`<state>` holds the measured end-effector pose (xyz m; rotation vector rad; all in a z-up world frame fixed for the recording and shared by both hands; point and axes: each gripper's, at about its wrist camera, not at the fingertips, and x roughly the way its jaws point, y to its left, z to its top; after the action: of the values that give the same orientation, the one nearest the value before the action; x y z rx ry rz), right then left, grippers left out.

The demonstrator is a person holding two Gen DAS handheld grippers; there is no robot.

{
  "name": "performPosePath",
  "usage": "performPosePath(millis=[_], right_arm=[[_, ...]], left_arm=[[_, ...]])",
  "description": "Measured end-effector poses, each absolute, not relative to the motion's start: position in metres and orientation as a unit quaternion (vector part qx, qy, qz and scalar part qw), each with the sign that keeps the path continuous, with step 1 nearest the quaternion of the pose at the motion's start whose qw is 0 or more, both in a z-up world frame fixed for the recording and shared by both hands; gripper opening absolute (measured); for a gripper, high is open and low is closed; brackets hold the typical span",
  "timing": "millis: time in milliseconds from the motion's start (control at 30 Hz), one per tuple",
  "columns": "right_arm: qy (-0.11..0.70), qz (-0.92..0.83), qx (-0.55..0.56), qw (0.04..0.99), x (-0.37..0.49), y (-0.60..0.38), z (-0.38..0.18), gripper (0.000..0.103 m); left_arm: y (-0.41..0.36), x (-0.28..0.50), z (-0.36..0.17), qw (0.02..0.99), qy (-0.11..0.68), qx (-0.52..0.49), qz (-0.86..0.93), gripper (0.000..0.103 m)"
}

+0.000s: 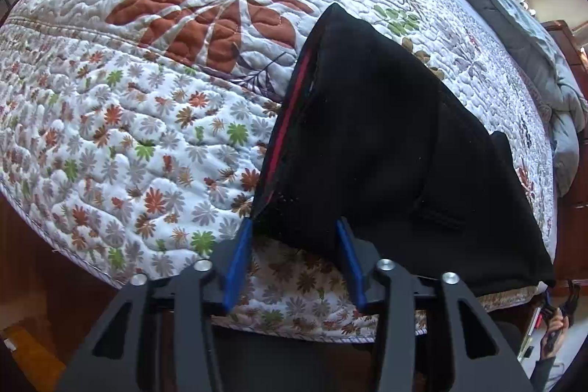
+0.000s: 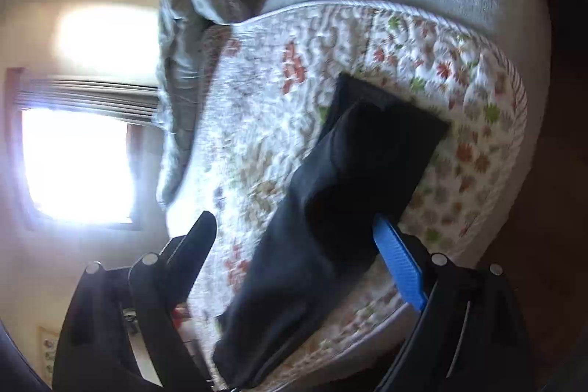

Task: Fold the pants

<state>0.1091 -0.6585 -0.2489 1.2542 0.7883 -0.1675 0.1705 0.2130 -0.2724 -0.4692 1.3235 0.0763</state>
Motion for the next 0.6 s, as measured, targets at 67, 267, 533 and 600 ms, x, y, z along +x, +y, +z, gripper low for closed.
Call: performPosePath(millis=[67,267,533,600], right_arm=[[0.367,-0.101,0.57,0.728,0.116,-0.666,-0.257,0.08],[0.326,-0.085,0.446,0.829,0.142,-0.658,-0.196,0.006],[0.39,-0.127,0.461,0.787,0.13,-0.69,-0.284,0.01],[0.385,-0.123,0.473,0.783,0.124,-0.69,-0.292,0.019]], left_arm=[[0.212,0.174,-0.272,0.756,0.62,-0.206,0.034,0.038],[0.204,0.197,-0.276,0.74,0.648,-0.178,0.032,0.033],[0.203,0.215,-0.282,0.734,0.658,-0.168,-0.006,0.033],[0.204,0.219,-0.282,0.733,0.657,-0.174,-0.012,0.034]])
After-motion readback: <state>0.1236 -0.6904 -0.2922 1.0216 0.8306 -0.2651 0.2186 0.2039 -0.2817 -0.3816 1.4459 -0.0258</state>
